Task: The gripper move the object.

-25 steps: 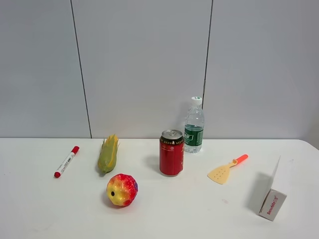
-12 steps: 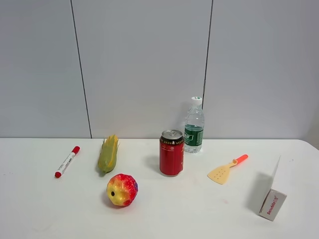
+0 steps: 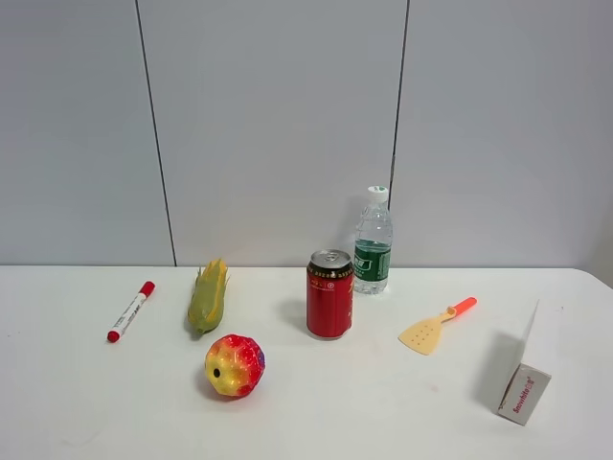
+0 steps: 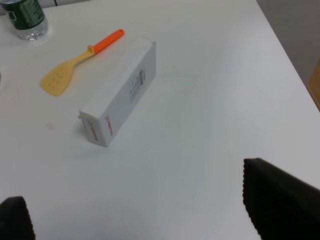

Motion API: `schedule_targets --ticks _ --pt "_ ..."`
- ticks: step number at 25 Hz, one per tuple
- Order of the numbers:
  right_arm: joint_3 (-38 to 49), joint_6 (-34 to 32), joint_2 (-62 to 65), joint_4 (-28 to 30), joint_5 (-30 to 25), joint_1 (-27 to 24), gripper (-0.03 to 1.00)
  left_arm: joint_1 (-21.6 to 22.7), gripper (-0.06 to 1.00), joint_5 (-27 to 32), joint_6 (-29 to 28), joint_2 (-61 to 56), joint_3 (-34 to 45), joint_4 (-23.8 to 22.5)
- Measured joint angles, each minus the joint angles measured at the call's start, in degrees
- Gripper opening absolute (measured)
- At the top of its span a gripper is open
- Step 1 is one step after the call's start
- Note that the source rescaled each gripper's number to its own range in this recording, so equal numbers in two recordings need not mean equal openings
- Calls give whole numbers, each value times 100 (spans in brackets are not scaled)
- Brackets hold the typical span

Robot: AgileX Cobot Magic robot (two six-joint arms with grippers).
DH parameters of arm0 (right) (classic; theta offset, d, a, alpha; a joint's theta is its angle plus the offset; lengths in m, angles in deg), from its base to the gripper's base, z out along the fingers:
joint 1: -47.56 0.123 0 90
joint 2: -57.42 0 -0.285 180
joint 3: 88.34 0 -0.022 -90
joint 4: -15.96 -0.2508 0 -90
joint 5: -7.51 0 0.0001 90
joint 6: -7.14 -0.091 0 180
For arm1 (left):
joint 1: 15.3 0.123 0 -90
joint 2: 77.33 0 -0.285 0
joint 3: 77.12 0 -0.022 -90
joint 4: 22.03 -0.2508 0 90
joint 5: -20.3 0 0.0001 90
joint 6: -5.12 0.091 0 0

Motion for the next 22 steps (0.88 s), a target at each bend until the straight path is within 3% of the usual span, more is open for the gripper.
schedule_targets --ticks 10,22 --pt "0 0 0 0 0 0 100 0 66 -684 927 0 262 252" --pt "0 0 0 0 0 0 100 0 66 -690 958 6 262 294"
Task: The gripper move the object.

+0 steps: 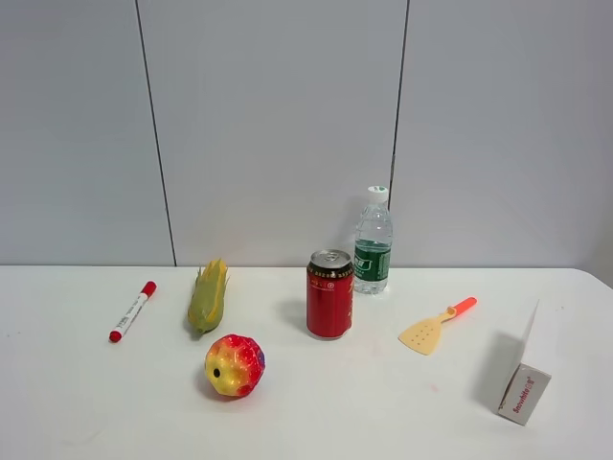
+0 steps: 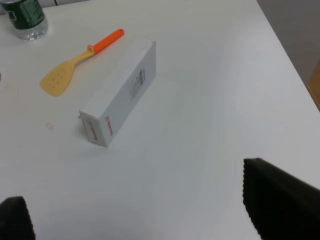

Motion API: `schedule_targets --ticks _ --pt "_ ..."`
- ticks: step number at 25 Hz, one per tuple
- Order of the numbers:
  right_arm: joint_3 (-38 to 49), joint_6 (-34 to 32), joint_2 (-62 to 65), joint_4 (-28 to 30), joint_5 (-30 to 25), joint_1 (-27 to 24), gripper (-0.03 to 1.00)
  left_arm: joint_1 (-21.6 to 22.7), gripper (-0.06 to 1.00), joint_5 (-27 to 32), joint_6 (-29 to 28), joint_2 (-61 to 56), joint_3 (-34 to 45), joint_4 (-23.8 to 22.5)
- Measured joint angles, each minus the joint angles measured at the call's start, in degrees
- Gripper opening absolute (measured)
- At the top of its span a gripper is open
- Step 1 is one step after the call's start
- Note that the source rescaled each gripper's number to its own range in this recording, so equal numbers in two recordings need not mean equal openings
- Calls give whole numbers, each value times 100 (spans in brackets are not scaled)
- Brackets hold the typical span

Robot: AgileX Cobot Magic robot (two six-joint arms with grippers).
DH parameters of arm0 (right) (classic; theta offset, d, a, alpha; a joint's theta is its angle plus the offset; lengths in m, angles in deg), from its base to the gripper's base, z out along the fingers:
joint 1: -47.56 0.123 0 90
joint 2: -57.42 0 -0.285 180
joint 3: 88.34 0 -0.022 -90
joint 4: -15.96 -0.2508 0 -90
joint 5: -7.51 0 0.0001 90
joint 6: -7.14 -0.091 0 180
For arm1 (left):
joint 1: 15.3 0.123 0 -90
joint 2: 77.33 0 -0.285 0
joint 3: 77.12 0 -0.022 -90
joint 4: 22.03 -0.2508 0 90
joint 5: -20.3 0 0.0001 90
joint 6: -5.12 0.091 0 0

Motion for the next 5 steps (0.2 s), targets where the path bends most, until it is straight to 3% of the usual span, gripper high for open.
schedule_targets --ticks 5 --pt "0 0 0 0 0 0 100 0 66 0 -137 0 0 -83"
